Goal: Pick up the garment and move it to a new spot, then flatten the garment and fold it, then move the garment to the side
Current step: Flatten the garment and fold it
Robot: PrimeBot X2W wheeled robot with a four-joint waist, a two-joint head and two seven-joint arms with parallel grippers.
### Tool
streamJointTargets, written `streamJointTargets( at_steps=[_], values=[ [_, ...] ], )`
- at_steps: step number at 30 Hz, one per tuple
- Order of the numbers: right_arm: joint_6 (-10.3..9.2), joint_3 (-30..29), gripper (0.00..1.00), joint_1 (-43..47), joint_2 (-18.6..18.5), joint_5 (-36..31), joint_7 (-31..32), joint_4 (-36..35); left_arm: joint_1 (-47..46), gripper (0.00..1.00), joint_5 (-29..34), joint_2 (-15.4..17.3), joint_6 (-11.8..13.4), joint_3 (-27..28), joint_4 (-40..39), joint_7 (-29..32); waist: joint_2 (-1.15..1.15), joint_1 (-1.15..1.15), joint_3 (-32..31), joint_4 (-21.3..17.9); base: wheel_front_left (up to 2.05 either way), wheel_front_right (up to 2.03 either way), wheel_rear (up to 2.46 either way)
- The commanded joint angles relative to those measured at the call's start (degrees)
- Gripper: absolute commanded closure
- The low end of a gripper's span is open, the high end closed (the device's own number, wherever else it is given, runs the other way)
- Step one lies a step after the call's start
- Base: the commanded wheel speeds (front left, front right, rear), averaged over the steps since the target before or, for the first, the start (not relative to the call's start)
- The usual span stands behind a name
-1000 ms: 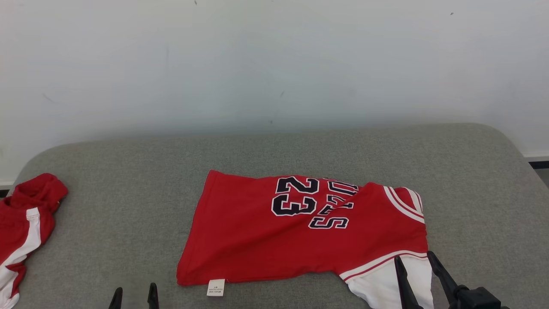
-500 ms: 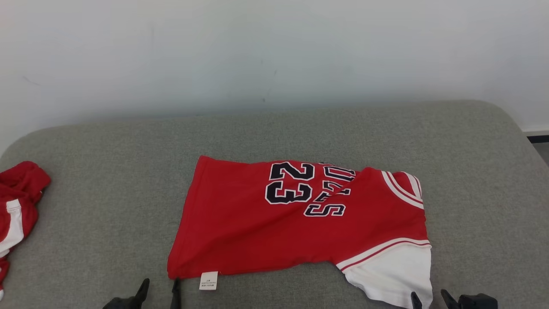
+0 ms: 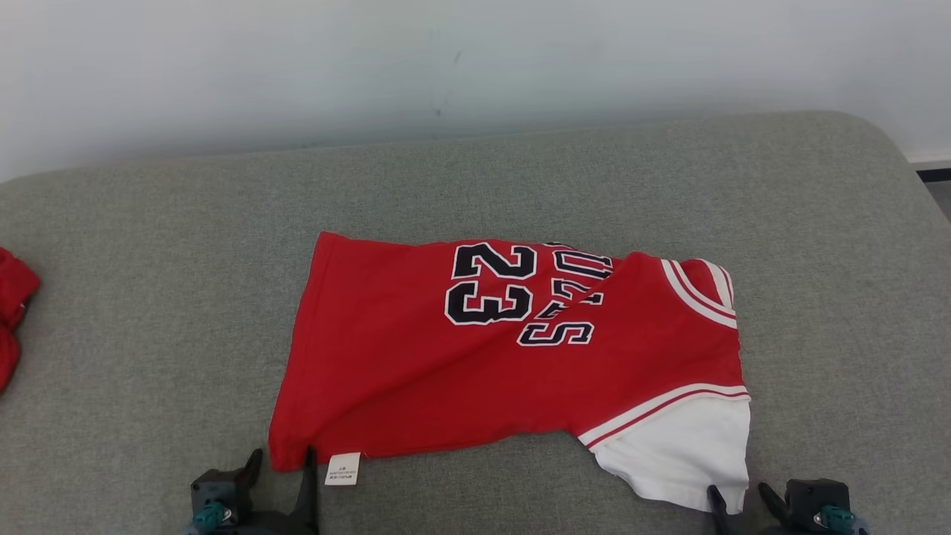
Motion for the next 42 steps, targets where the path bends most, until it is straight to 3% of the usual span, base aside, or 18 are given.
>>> streamJointTargets(
  at_steps=[1,3,4,5,6,7,12,18,22,26,29,33,37,42],
  values=[
    [-0.14,0.5,0.0,-0.5,0.2,0.4,0.7,1.0,-0.7,0.0,0.3,0.1,0.2,-0.1,1.1,0.0,-0.01,-0.01,0.5,0.1,0.0,0.0,0.0],
    [-0.14,1.0,0.0,-0.6,0.5,0.6,1.4,2.2,-1.2,0.0,0.2,0.1,0.3,-0.1,2.2,0.0,-0.01,-0.01,0.6,0.2,0.0,0.0,0.0],
    [-0.13,1.2,0.0,-0.9,0.6,0.8,1.3,2.5,-1.3,0.11,-0.1,0.1,0.2,-0.1,2.6,0.0,-0.01,-0.01,0.6,0.3,0.0,0.0,0.0],
    [-0.13,1.4,0.52,-1.1,0.7,1.1,1.3,2.9,-1.5,0.56,-0.2,0.1,0.1,-0.1,2.9,0.0,-0.01,-0.01,0.7,0.3,0.0,0.0,0.0],
    [-0.13,1.8,0.69,-1.3,0.8,1.2,1.5,3.3,-1.6,0.79,-0.4,0.1,-0.1,-0.1,3.3,0.0,-0.01,-0.01,0.7,0.3,0.0,0.0,0.0],
    [-0.12,2.1,1.0,-1.4,0.9,1.6,1.6,3.5,-1.7,1.0,-0.6,0.1,-0.3,-0.3,3.8,0.2,-0.01,-0.01,0.7,0.3,0.0,0.0,0.0],
    [-0.13,2.7,1.0,-3.1,1.1,5.1,1.0,3.9,-2.5,1.0,-2.0,0.0,-1.4,-0.4,5.1,0.2,-0.01,-0.01,0.6,0.1,0.0,0.0,0.0],
    [-0.12,1.8,1.0,-5.1,1.6,14.3,-1.6,-0.5,-3.5,1.0,-6.0,0.0,-2.8,-0.4,1.2,0.0,-0.01,-0.01,-0.6,-0.1,0.0,0.0,0.0],
    [-0.12,1.9,1.0,-7.0,1.3,20.2,-2.2,-7.7,-4.0,1.0,-12.4,-0.1,-4.0,-1.8,-3.5,0.0,-0.01,-0.01,-2.1,-0.4,0.0,0.0,0.0],
    [-0.12,3.6,1.0,-11.8,-1.3,22.5,0.4,-15.4,-7.9,1.0,-18.5,0.0,-4.5,-3.2,-7.6,1.5,-0.01,-0.01,-3.0,-1.2,0.0,0.0,0.0],
    [-0.12,4.9,1.0,-17.4,-2.9,25.1,3.5,-19.4,-11.6,1.0,-23.2,0.1,-4.7,-3.4,-10.2,5.3,-0.01,-0.01,-3.0,-1.9,0.0,0.0,0.0],
    [-0.12,7.5,1.0,-27.3,-5.5,27.4,8.7,-20.9,-18.4,1.0,-26.3,3.5,-4.7,-4.1,-13.2,11.4,-0.01,-0.01,-1.5,-3.3,0.0,0.0,0.0],
    [-0.12,8.9,1.0,-38.8,-5.9,29.2,12.2,-18.1,-26.6,1.0,-29.3,6.1,-4.7,-2.9,-15.5,15.2,-0.01,-0.01,3.2,-4.6,0.0,0.0,0.0],
    [-0.12,9.0,1.0,-56.0,-2.7,27.9,12.7,-9.7,-39.8,1.0,-28.0,8.8,-2.7,-2.0,-17.6,18.4,-0.01,-0.01,14.3,-6.5,0.0,0.0,0.0]
  ],
)
